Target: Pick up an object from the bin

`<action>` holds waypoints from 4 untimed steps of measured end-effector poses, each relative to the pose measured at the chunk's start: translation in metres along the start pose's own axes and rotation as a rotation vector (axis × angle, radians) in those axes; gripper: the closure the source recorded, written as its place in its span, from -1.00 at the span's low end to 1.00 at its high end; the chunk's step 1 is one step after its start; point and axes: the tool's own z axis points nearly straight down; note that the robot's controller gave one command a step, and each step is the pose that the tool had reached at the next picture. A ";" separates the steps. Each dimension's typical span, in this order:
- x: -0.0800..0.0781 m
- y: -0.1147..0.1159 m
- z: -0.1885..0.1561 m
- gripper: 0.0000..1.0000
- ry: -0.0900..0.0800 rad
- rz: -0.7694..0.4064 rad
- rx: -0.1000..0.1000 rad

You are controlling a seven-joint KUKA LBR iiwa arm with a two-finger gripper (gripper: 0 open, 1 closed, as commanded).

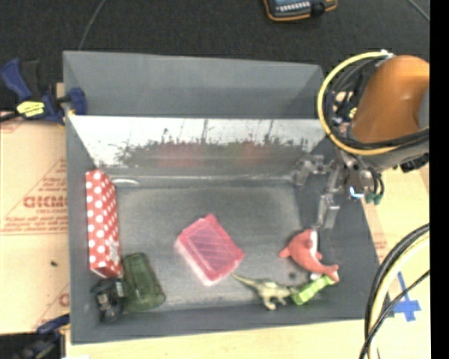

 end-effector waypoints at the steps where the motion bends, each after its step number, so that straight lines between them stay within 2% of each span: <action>1: -0.001 0.001 -0.005 -1.00 -0.007 -0.005 0.001; 2: 0.048 -0.031 0.117 -1.00 -0.003 -0.122 0.001; 3: 0.076 -0.032 0.052 -1.00 -0.021 -0.216 0.006; 4: 0.051 -0.031 0.110 -1.00 -0.009 -0.138 0.002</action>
Offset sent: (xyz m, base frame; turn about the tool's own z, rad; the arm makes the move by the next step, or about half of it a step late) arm -0.0482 -0.0300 -0.1165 -0.1249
